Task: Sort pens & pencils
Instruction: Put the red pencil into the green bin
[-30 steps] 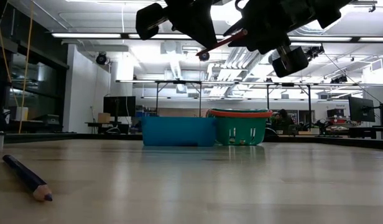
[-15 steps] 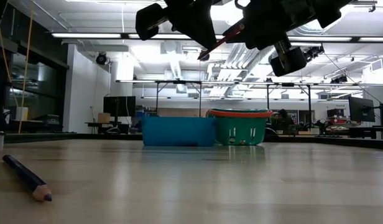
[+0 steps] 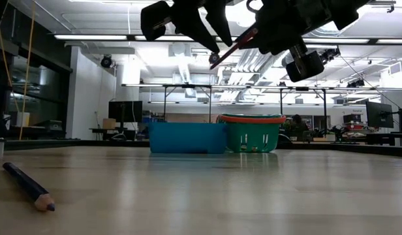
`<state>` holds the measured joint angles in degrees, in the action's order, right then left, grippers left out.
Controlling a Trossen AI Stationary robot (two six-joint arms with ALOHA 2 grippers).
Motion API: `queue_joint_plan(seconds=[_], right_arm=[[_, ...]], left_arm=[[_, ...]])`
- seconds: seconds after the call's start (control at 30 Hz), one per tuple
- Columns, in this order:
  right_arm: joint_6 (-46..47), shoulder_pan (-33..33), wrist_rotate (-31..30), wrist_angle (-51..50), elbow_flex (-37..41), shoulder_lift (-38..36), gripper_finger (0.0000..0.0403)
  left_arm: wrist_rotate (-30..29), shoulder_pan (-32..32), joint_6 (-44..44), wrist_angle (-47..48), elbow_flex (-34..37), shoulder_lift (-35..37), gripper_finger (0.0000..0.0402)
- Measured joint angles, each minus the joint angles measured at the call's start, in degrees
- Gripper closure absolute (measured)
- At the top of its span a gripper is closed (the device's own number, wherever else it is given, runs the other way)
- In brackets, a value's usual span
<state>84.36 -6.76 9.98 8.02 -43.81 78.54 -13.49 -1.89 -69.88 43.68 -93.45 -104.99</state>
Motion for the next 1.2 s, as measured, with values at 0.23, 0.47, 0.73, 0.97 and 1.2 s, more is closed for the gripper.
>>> queue_joint_plan(seconds=[0.23, 0.47, 0.73, 0.97, 1.2], right_arm=[[-0.4, 0.1, -0.6, -0.2, 0.0, 0.0, 0.0398], [-1.0, 1.8, -0.7, -1.0, 0.0, 0.0, 0.0398], [-3.8, 6.0, 1.3, -1.1, 0.0, 0.0, 0.0398], [-7.2, 12.4, 5.3, -1.6, 0.0, -0.2, 0.0398], [-11.3, 22.3, 10.4, -3.0, -0.1, -0.3, 0.0398]], left_arm=[[-2.1, 0.1, -0.2, 1.2, 0.0, 0.0, 0.0281], [-4.5, 0.1, 0.9, 3.7, 0.0, 1.3, 0.0294], [-4.9, 1.9, 3.3, 9.1, 0.1, 5.0, 0.0298], [-4.0, 4.3, 6.6, 14.1, 0.2, 7.7, 0.0298], [-2.0, 5.7, 8.9, 14.9, 0.2, 9.8, 0.0302]])
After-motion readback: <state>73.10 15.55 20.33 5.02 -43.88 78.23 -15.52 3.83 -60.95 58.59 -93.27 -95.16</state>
